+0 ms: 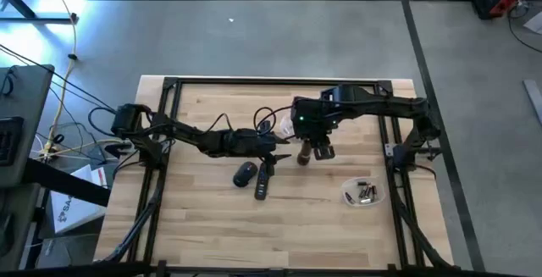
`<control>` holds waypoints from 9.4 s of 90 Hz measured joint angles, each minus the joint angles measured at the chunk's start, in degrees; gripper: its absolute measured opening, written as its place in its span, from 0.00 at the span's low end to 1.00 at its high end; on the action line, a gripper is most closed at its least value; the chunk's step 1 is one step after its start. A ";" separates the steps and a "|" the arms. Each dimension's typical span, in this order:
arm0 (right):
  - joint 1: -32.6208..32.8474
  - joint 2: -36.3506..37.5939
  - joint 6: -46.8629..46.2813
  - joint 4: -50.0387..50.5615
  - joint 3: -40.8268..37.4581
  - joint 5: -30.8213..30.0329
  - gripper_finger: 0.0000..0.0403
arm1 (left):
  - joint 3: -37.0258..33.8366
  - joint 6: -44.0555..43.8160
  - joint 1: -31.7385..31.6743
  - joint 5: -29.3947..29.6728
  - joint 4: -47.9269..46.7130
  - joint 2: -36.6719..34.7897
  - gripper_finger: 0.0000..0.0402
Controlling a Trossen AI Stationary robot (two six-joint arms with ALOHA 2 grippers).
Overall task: Insert battery
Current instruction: Close the flashlight battery compartment
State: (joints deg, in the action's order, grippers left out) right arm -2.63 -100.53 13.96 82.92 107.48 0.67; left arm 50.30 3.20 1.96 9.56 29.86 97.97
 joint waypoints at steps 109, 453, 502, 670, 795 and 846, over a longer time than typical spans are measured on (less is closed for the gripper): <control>0.15 0.90 -0.61 0.03 0.11 -4.33 0.53 | 0.00 3.47 -0.19 2.01 3.59 0.12 0.45; 1.18 1.60 -0.77 3.54 -0.11 -3.65 0.32 | 9.16 11.90 -0.68 -1.39 19.70 15.65 0.45; 1.18 2.43 -5.02 3.46 -2.62 -3.23 0.32 | 9.16 12.07 -0.61 -1.51 19.75 15.65 0.45; 1.07 3.82 -27.86 -1.01 -7.87 -3.10 0.32 | 9.16 9.59 -0.50 -2.36 25.63 15.63 0.45; 1.11 3.74 -24.89 -2.43 -7.91 -3.41 0.32 | 15.06 0.68 -1.95 -4.05 26.20 25.14 0.34; 1.18 3.72 -51.06 -2.73 -7.91 -7.37 0.32 | 15.13 1.09 -1.95 1.73 24.84 25.07 0.34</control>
State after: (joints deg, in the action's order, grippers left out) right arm -1.45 -96.82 -37.10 80.19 99.57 -6.70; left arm 65.43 4.29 0.01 11.29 54.70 123.04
